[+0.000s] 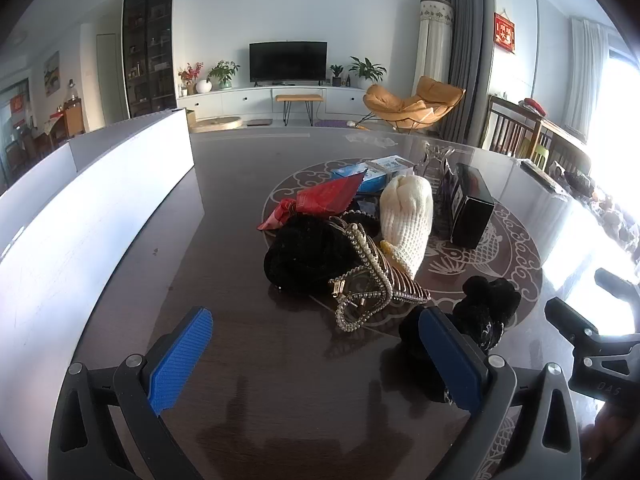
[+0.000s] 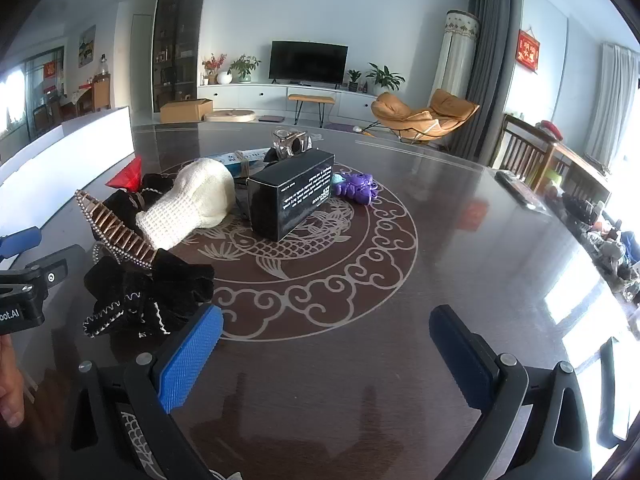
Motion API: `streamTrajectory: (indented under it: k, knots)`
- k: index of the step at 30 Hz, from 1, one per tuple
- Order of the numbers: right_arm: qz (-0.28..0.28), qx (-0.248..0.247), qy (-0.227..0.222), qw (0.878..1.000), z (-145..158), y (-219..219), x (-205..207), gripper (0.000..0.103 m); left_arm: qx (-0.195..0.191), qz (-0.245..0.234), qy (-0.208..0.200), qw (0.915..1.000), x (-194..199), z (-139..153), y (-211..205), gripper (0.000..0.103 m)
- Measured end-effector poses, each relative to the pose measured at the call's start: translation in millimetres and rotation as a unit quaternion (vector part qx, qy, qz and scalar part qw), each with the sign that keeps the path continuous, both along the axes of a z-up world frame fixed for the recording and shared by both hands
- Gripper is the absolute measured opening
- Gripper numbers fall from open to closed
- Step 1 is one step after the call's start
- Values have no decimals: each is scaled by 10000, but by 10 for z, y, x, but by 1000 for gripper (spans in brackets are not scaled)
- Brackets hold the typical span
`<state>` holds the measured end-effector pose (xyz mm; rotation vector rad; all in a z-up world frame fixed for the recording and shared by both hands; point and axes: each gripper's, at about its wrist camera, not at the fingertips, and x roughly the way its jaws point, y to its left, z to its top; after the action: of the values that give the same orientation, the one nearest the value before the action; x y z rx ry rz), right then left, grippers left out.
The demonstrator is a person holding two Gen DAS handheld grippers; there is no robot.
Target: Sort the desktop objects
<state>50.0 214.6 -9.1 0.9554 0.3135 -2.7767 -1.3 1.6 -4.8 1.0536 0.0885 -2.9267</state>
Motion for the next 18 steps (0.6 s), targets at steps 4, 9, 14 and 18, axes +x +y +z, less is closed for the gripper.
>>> streamTrajectory:
  k: [4,9,14,18]
  knots:
    - [-1,2,2,10000,0,0,0,103,1,2,-9,10000,7,13,-2,103]
    - [0,2,2,10000,-1,-1,-1,103,-6,4,-8,10000,12,19,-1,103]
    - [4,1,4,10000,-4,-3,-2,103,1,5,-7,10000,10,15,1,103]
    - [19,13,-15,10000,-4,-14,-12,103,23,24,-13,10000,3,-25,19,103]
